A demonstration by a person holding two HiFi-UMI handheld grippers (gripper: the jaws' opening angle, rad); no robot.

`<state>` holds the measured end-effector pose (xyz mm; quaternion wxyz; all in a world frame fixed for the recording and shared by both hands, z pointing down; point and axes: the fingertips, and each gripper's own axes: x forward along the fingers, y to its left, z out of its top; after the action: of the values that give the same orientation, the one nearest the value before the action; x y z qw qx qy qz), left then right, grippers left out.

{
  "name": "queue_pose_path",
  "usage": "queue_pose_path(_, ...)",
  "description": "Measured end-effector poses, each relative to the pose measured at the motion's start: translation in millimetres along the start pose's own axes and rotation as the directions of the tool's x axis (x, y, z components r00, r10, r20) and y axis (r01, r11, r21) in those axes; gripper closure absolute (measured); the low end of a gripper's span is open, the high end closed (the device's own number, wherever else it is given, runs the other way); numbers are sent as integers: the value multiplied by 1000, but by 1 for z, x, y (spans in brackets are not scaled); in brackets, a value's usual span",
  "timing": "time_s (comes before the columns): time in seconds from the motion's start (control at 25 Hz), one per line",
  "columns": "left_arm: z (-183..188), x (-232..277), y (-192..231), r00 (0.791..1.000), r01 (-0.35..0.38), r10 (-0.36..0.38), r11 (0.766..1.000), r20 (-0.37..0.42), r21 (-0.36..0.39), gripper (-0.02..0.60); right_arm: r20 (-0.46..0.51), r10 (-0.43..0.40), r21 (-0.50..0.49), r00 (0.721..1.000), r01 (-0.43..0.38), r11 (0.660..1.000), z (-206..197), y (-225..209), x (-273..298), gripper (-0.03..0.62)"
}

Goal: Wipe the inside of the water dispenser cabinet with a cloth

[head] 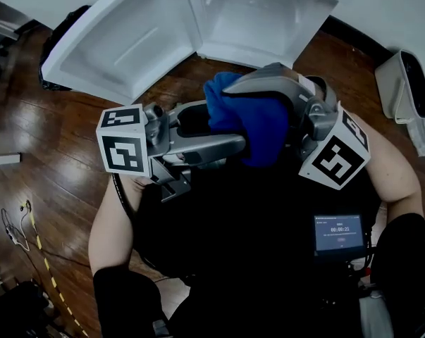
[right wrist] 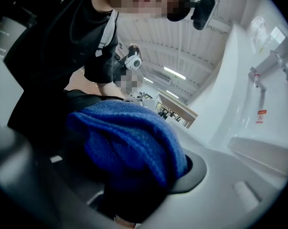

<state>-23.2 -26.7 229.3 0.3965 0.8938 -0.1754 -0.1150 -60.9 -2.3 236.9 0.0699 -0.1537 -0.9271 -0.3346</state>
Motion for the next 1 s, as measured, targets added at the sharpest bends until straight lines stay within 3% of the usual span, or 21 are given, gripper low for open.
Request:
queue_pose_path(0.16, -17, 12, 0, 998, 11, -11, 1000, -64, -2, 229, -24, 49, -38, 999, -50, 998, 2, 18, 5, 306)
queue_pose_path(0.32, -38, 24, 3, 993, 32, -34, 999, -113, -13, 270, -11, 108, -49, 994, -109, 993, 4, 45, 13, 301)
queue_pose_path(0.48, -41, 27, 11, 992, -14, 24, 997, -127, 77, 351, -4, 112, -94, 994, -112, 989, -4, 51, 15, 258)
queue_pose_path(0.64, -5, 16, 0, 997, -66, 71, 975, -17, 212, 393, -34, 22, -81, 999, -25, 996, -2, 12, 3, 189)
queue_pose_path(0.72, 23, -4, 4, 983, -172, 146, 950, 115, 260, 394, -36, -38, -10, 999, 37, 999, -11, -13, -11, 196)
queue_pose_path(0.76, 39, -18, 10, 957, -262, 210, 923, 200, 281, 394, -36, -86, 32, 996, 87, 996, -17, -29, -21, 222)
queue_pose_path(0.8, 56, -35, 17, 915, -368, 285, 880, 287, 300, 394, -40, -154, 70, 987, 157, 985, -25, -46, -33, 259)
queue_pose_path(0.84, 72, -51, 24, 857, -481, 361, 817, 367, 319, 393, -50, -244, 98, 969, 248, 964, -33, -66, -46, 300)
queue_pose_path(0.88, 84, -64, 28, 789, -591, 436, 733, 434, 338, 393, -65, -346, 113, 936, 351, 929, -39, -86, -61, 363)
queue_pose_path(0.92, 94, -74, 32, 711, -691, 505, 629, 489, 356, 393, -80, -449, 118, 890, 455, 882, -44, -104, -77, 396)
queue_pose_path(1.0, 107, -82, 39, 554, -833, 606, 401, 571, 382, 390, -104, -631, 112, 769, 639, 761, -51, -135, -108, 437)
